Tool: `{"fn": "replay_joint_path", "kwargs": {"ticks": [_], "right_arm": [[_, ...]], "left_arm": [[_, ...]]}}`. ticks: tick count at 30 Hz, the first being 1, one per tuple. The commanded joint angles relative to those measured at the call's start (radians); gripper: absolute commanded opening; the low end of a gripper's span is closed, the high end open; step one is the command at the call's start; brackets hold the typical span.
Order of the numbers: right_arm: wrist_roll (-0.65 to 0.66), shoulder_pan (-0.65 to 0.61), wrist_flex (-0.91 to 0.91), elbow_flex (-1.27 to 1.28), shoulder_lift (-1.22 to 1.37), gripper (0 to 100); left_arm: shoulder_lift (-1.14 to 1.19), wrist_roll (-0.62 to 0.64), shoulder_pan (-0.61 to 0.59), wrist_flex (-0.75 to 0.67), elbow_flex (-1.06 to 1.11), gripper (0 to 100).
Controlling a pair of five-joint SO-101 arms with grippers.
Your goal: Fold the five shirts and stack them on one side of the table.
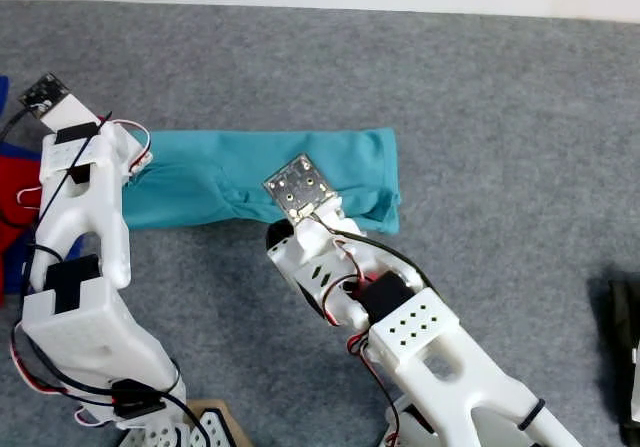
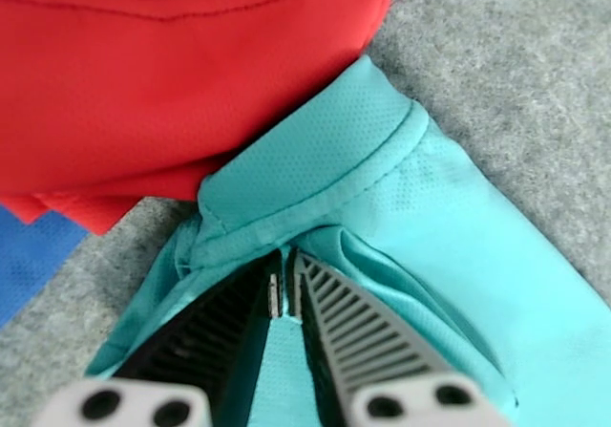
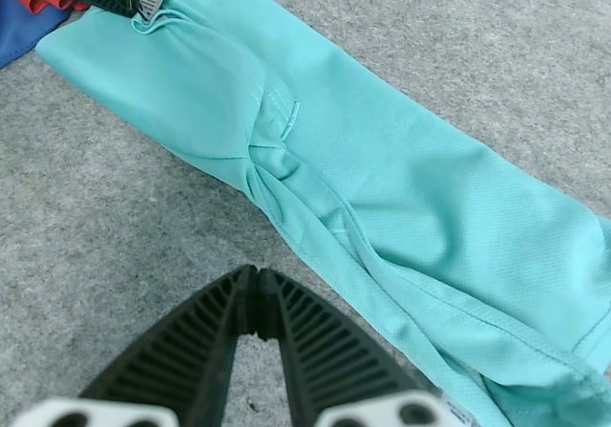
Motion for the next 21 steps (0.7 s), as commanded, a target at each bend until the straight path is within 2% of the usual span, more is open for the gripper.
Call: {"fn": "replay_joint_path", "kwargs": {"ticks": [1, 4, 6, 15, 18, 21], "right_arm": [[0.011, -0.010, 0.004, -0.004, -0.028, 0.6], [0.011, -0.010, 0.004, -0.004, -0.028, 0.6], [0.011, -0.010, 0.004, -0.004, -0.028, 0.6], [0.009, 0.007, 0.004, -0.007, -0.028, 0.6], [-0.011, 0.074, 0.002, -0.016, -0.028, 1.3], [-0.092, 0.162, -0.028, -0.038, -0.027, 5.8]], "left_arm": [[-0.007, 0.014, -0.013, -0.009, -0.045, 16], [-0.012, 0.012, -0.013, -0.008, -0.038, 28], [-0.013, 0.012, -0.013, 0.009, -0.048, 31], [-0.076, 0.014, -0.047, 0.235, -0.243, 20], [-0.114, 0.015, -0.044, 0.336, -0.248, 20], [-0.140, 0.017, -0.008, 0.436, -0.248, 19]]}}
